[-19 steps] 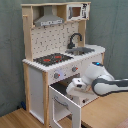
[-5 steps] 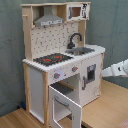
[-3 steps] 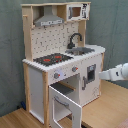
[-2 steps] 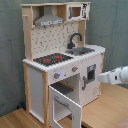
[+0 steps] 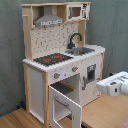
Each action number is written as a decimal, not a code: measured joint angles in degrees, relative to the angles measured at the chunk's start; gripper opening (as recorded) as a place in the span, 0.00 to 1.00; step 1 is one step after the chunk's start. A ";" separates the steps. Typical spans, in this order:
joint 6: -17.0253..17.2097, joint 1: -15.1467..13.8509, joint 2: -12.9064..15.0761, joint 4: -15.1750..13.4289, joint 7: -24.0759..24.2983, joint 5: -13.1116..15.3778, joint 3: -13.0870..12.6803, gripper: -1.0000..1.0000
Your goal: Play with the kitchen
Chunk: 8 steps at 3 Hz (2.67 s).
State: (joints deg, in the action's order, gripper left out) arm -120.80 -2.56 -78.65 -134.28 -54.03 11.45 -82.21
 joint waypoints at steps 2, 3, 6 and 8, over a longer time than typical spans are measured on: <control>-4.58 0.01 -8.27 0.32 3.82 0.26 -4.50 1.00; -6.63 -0.01 -8.32 0.02 9.52 2.23 -6.59 1.00; -12.42 -1.02 -7.87 -4.94 26.97 7.25 -9.80 1.00; -16.57 -3.48 -7.85 -6.87 38.58 8.23 -8.91 1.00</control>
State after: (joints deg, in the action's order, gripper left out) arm -137.37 -6.04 -86.50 -141.15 -15.45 19.69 -91.12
